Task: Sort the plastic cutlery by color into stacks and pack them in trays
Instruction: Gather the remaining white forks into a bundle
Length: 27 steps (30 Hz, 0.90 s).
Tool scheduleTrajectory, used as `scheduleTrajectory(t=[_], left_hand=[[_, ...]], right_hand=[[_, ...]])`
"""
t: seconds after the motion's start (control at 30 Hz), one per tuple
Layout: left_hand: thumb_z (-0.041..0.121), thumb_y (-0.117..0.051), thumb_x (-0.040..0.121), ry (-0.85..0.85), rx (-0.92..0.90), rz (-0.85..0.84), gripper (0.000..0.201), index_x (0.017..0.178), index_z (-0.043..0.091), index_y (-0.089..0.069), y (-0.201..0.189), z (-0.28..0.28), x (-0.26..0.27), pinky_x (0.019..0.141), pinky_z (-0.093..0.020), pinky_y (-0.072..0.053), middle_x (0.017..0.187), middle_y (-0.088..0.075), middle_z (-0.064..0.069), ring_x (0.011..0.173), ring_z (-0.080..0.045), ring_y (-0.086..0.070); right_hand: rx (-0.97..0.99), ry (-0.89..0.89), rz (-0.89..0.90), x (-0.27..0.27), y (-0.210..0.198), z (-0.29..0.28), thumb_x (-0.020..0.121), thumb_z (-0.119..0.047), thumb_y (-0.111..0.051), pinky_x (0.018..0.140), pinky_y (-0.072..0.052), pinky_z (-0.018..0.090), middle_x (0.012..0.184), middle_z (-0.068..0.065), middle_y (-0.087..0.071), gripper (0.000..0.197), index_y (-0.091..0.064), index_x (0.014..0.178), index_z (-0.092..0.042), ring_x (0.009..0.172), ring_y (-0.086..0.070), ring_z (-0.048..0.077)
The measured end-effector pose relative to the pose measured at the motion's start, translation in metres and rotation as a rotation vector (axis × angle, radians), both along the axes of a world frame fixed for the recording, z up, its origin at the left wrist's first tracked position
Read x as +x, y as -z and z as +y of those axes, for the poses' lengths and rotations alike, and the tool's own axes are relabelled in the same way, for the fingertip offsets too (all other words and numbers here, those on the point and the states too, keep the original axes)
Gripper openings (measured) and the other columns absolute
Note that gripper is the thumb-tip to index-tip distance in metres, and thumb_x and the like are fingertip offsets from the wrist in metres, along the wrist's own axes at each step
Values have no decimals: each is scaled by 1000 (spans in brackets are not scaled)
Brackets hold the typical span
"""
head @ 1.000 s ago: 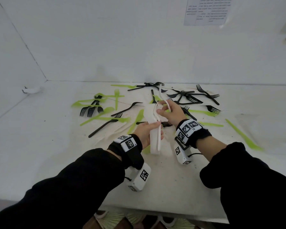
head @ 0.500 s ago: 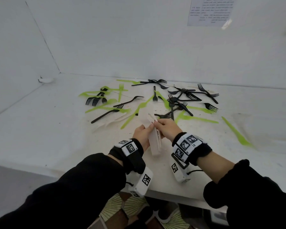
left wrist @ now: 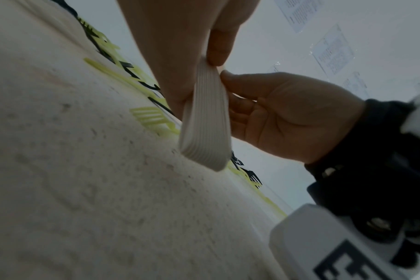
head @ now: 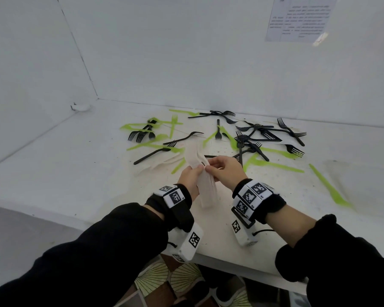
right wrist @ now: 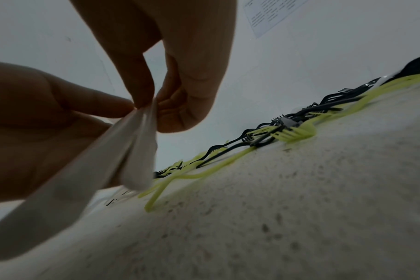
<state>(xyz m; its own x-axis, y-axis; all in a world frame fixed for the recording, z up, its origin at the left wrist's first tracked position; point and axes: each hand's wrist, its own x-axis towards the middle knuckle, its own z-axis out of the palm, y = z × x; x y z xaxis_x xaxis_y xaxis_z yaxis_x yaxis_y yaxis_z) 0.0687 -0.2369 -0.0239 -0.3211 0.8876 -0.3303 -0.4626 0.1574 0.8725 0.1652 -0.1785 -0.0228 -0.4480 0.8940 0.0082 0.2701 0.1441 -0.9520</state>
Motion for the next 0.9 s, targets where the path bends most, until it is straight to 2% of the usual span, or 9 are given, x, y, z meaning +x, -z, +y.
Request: scheduleTrajectory(t=[0.1,0.2,0.3,0.4,0.53,0.6,0.7,0.77,0.9], left_hand=[[10,-26,102,4,3,-10,38,134,-5,-42,-2,4,-8,78,-37,-52,130,-52,-27,101,-32,-58],[12,-29,102,-20,-29,-6,38,132,-6,-42,-3,11,-16,78,-36,-50,123,-55,-25,99,-30,-58],[14,-29,102,-21,-34,-48,30,120,0,-48,-3,18,-27,72,-34,-48,101,-59,-15,87,-24,-58],[14,-28,102,11,-41,-82,24,112,5,-49,-4,26,-36,70,-35,-48,94,-59,-13,82,-24,-57],[8,-35,98,13,-36,-14,35,128,-8,-46,-4,34,-46,53,-28,-53,113,-58,-25,81,-26,-60],[10,-38,99,-10,-41,4,34,128,-6,-45,-3,37,-50,50,-28,-51,109,-56,-24,75,-25,-58],[7,-39,99,-18,-34,46,16,110,1,-50,-1,41,-56,51,-30,-52,94,-57,-16,71,-23,-57],[4,-39,99,-28,-27,77,13,107,3,-49,0,43,-61,56,-33,-50,87,-57,-13,70,-23,-56],[4,-44,97,-64,-54,54,12,109,4,-45,-5,40,-76,60,-37,-47,84,-49,-10,68,-22,-50]], right_hand=[[-25,-18,25,-8,-2,4,85,-8,-64,79,-56,39,77,-1,-61,17,-64,102,-3,84,-61,21],[-27,6,55,-19,-1,10,86,-10,-63,87,-54,42,87,7,-65,17,-64,102,-6,88,-62,23],[-51,34,68,-29,-1,17,87,-11,-61,88,-53,44,91,10,-65,20,-63,105,-3,88,-61,21],[-54,41,58,-37,0,24,87,-12,-61,89,-53,44,91,10,-65,21,-64,106,-3,88,-62,22],[-27,-8,-8,-45,-1,31,87,-13,-64,84,-55,40,91,10,-65,19,-66,103,-3,92,-65,28],[47,-31,-123,-48,-5,34,89,-17,-60,83,-54,36,92,6,-66,21,-68,106,-7,88,-63,21],[94,-100,-246,-56,-9,38,92,-15,-53,74,-53,29,83,-1,-64,25,-68,112,-15,71,-57,10],[68,-98,-250,-62,-12,44,87,-11,-58,66,-54,27,73,-2,-61,23,-65,109,-14,63,-57,9],[-148,-53,-146,-79,-25,68,90,-1,-47,61,-48,22,92,7,-59,16,-55,96,-12,63,-52,13]])
